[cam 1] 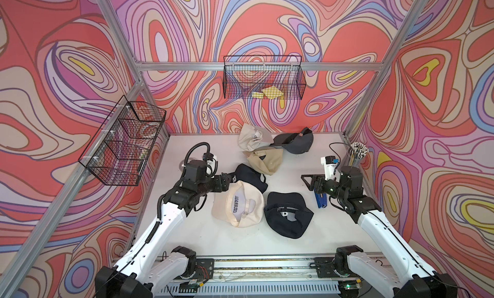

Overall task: Open the adjustable buckle of the baseball cap
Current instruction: Pick up the baseball cap.

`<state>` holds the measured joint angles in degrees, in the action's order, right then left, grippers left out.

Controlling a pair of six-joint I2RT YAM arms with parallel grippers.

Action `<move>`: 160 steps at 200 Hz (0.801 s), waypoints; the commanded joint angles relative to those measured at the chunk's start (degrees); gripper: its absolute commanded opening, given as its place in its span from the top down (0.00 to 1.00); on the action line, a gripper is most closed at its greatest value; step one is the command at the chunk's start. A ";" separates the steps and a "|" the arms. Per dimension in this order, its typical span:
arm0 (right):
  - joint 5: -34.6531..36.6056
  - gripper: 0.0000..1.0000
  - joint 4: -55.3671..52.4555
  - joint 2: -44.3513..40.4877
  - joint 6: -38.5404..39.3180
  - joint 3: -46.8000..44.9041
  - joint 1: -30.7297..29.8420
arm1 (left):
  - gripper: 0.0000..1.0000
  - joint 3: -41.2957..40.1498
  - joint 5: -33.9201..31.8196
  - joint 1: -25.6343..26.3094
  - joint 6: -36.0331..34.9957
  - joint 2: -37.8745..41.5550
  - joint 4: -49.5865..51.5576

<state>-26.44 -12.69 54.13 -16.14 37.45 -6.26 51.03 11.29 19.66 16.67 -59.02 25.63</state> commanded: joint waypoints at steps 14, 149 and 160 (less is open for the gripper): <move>-3.01 0.30 1.10 -0.91 0.24 -1.89 -0.17 | 0.22 4.48 -1.57 2.56 -17.06 -3.29 5.71; -9.05 0.29 8.30 -2.61 -2.67 -6.65 -0.21 | 0.17 17.89 6.19 2.86 -67.22 -22.28 16.79; -9.17 0.29 8.43 -2.79 -2.67 -6.64 -0.22 | 0.17 17.79 6.35 2.85 -68.06 -22.99 15.27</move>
<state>-34.48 -5.67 51.90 -18.52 31.53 -6.26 68.12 17.72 22.26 -44.47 -80.16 40.45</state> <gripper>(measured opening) 0.712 0.836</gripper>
